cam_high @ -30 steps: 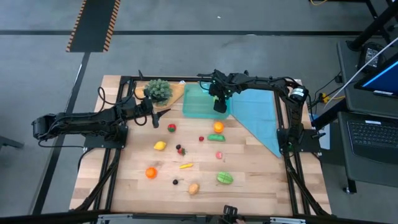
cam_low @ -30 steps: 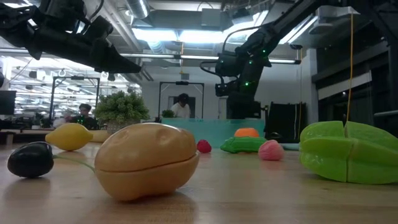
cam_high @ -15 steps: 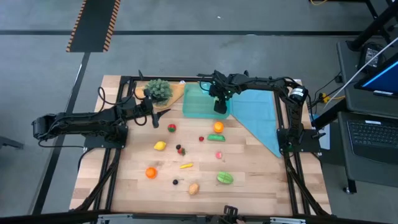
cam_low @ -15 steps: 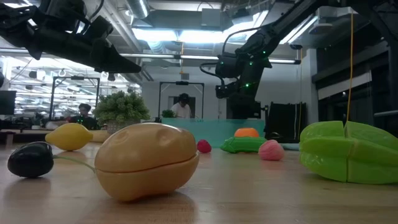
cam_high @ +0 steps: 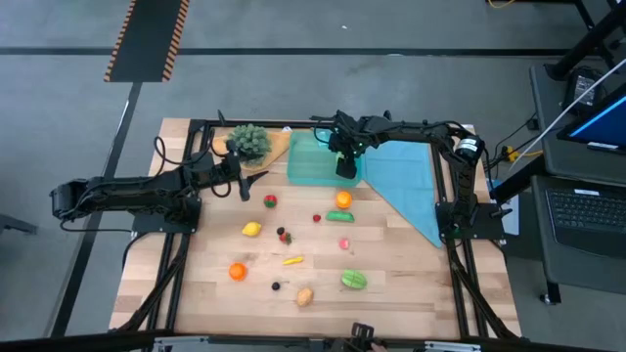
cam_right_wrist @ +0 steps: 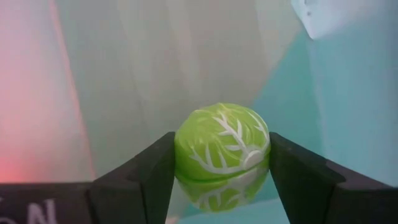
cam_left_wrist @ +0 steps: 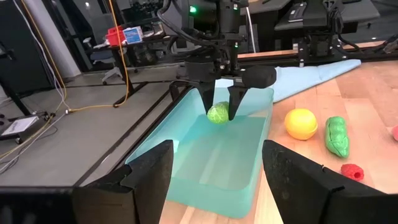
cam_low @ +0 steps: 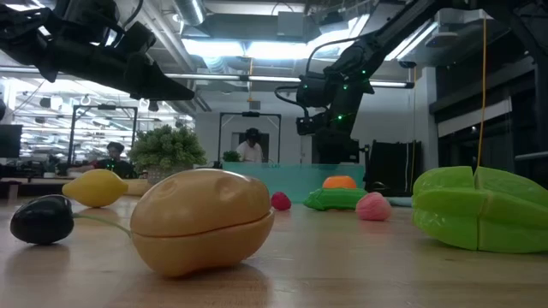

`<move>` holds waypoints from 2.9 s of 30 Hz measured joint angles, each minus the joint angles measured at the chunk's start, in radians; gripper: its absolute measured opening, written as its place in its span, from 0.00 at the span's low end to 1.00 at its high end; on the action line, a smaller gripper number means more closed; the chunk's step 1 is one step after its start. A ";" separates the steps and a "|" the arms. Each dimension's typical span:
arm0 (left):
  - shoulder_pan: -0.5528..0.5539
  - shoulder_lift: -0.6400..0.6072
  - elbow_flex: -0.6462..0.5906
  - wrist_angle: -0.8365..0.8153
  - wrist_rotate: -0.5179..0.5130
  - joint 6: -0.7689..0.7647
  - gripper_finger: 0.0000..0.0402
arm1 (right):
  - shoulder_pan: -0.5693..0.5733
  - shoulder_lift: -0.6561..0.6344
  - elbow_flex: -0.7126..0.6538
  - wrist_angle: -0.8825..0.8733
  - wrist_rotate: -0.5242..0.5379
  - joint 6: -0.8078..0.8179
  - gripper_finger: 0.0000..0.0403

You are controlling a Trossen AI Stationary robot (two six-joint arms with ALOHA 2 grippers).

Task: Pick and placing Produce into tupperware
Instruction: Put the lettuce into the blue bin, then put the lemon into the blue bin

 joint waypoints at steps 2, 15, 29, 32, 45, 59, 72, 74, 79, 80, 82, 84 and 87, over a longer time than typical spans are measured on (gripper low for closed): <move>0.000 0.000 0.000 0.000 0.000 0.000 0.60 | 0.000 0.000 0.000 0.000 0.000 -0.003 0.58; 0.000 0.000 0.000 0.000 0.000 0.000 0.60 | 0.000 0.000 0.000 0.032 0.080 0.022 0.65; 0.000 0.000 0.000 0.000 0.000 0.001 0.60 | 0.000 0.000 0.001 0.032 0.087 0.023 0.67; 0.000 0.000 0.000 0.000 0.000 0.011 0.60 | 0.004 0.000 0.008 0.008 0.087 0.038 0.67; 0.000 0.000 0.000 0.000 0.000 0.025 0.60 | 0.005 -0.002 0.020 0.001 0.087 0.076 0.67; 0.000 -0.113 0.000 -0.005 0.000 0.020 0.60 | 0.047 -0.153 0.019 0.064 0.074 0.055 0.67; 0.000 -0.207 0.000 -0.177 0.000 -0.008 0.60 | 0.074 -0.513 -0.317 0.440 0.069 0.109 0.67; 0.000 -0.218 0.000 -0.186 0.000 -0.008 0.60 | 0.090 -0.573 -0.412 0.516 0.069 0.127 0.67; -0.003 -0.233 0.000 -0.189 0.000 -0.004 0.60 | 0.147 -0.691 -0.614 0.701 0.069 0.156 0.67; -0.005 -0.233 0.000 -0.192 0.000 -0.004 0.60 | 0.162 -0.710 -0.651 0.741 0.069 0.158 0.67; -0.012 -0.233 0.000 -0.211 0.000 -0.007 0.60 | 0.193 -0.742 -0.720 0.824 0.068 0.159 0.67; -0.024 -0.233 0.000 -0.234 0.001 -0.008 0.60 | 0.221 -0.769 -0.782 0.912 0.066 0.181 0.67; -0.044 -0.232 0.000 -0.262 0.042 -0.009 0.60 | 0.263 -0.797 -0.859 0.987 0.067 0.196 0.67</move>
